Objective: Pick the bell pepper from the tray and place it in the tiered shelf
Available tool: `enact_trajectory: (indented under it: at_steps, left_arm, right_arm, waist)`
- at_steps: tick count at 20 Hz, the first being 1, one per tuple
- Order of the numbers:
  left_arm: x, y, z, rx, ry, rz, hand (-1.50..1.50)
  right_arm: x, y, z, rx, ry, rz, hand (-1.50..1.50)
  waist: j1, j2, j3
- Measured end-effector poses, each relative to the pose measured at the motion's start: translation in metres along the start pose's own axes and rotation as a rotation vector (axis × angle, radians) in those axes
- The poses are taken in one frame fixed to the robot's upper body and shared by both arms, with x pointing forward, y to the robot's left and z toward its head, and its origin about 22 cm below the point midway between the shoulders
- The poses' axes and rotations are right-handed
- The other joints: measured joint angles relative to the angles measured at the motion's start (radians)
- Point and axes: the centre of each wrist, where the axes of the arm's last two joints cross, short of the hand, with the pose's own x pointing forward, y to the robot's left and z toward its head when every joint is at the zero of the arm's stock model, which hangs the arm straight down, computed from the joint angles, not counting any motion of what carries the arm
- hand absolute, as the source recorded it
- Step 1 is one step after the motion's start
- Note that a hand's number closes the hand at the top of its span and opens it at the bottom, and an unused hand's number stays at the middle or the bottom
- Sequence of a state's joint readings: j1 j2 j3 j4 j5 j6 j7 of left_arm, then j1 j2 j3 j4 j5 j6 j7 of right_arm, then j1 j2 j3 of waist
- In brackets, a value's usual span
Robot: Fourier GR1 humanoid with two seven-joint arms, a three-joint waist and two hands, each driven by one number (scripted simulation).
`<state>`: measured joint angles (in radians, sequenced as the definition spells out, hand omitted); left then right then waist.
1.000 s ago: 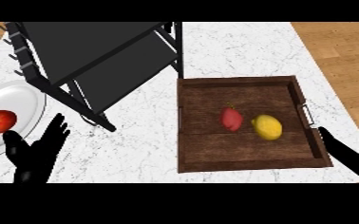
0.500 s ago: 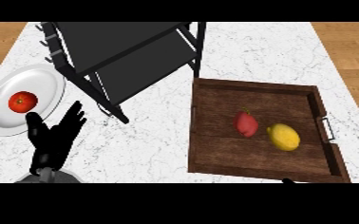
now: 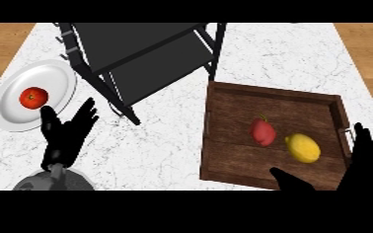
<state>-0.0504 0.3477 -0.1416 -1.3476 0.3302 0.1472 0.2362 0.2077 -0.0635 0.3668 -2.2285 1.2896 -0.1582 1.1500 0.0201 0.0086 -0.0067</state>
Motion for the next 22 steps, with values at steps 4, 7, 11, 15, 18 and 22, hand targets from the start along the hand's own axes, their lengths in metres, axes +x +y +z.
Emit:
enact_trajectory:
  at_steps: [4, 7, 11, 15, 18, 22]
  left_arm:
    - [0.002, 0.001, -0.002, -0.007, -0.002, -0.008, 0.0]
    - [0.001, -0.003, -0.004, -0.009, 0.002, -0.002, 0.0]
    - [0.005, -0.006, -0.007, -0.005, 0.001, 0.001, 0.0]
    - [0.002, -0.006, -0.005, -0.004, 0.007, 0.004, 0.0]
    - [-0.001, -0.003, -0.007, 0.001, 0.005, 0.004, 0.0]
    - [-0.001, 0.0, -0.006, 0.001, 0.009, 0.013, 0.0]
  right_arm:
    - [0.018, 0.019, -0.006, -0.023, 0.023, 0.072, -1.5]
    - [0.028, 0.032, -0.015, -0.008, 0.045, 0.115, -1.5]
    - [0.036, 0.047, -0.025, 0.031, 0.064, 0.167, -1.5]
    - [0.039, 0.062, -0.037, 0.06, 0.092, 0.226, -1.5]
    - [0.039, 0.069, -0.045, 0.065, 0.115, 0.255, -1.5]
    - [0.036, 0.079, -0.051, 0.057, 0.136, 0.303, -1.5]
  waist:
    - [0.006, 0.0, 0.001]
    - [0.007, 0.0, 0.003]
    - [0.004, -0.001, 0.004]
    - [0.005, -0.003, 0.005]
    - [0.0, -0.003, 0.005]
    - [-0.002, -0.006, 0.005]
